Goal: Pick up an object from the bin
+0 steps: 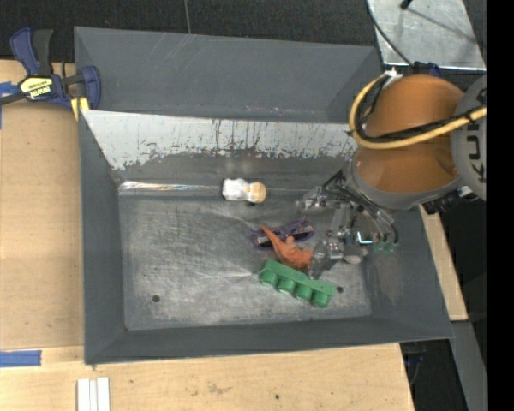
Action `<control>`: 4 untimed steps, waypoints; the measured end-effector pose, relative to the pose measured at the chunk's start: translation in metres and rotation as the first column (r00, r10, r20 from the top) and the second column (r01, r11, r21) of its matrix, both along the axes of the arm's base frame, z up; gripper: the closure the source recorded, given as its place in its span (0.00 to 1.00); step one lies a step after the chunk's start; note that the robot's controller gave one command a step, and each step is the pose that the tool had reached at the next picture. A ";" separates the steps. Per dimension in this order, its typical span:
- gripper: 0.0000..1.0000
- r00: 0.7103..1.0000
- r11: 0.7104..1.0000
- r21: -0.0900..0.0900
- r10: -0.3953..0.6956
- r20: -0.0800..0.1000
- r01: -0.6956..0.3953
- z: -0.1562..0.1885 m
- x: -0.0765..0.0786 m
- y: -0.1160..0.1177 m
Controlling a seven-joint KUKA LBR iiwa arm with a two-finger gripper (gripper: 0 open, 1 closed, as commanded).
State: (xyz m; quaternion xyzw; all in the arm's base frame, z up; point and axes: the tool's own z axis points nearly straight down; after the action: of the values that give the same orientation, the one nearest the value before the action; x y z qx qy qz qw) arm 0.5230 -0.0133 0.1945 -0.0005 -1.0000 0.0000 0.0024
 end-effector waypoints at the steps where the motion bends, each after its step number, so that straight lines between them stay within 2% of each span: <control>1: 0.00 1.000 1.000 0.000 0.000 0.004 0.000 0.002 0.001 0.000; 2: 0.00 0.996 0.996 -0.001 0.085 0.010 -0.085 -0.005 -0.006 -0.010; 3: 0.00 0.994 0.995 -0.002 0.104 0.012 -0.104 -0.053 -0.018 0.006; 4: 0.00 0.989 0.989 0.003 -0.149 0.013 0.149 -0.101 -0.012 0.005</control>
Offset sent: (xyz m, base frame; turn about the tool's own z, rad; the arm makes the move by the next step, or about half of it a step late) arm -0.0204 -0.0304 -0.0220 -0.2029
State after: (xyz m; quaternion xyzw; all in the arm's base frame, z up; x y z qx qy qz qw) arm 0.5106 -0.0086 0.0940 -0.0754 -0.9971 -0.0011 -0.0040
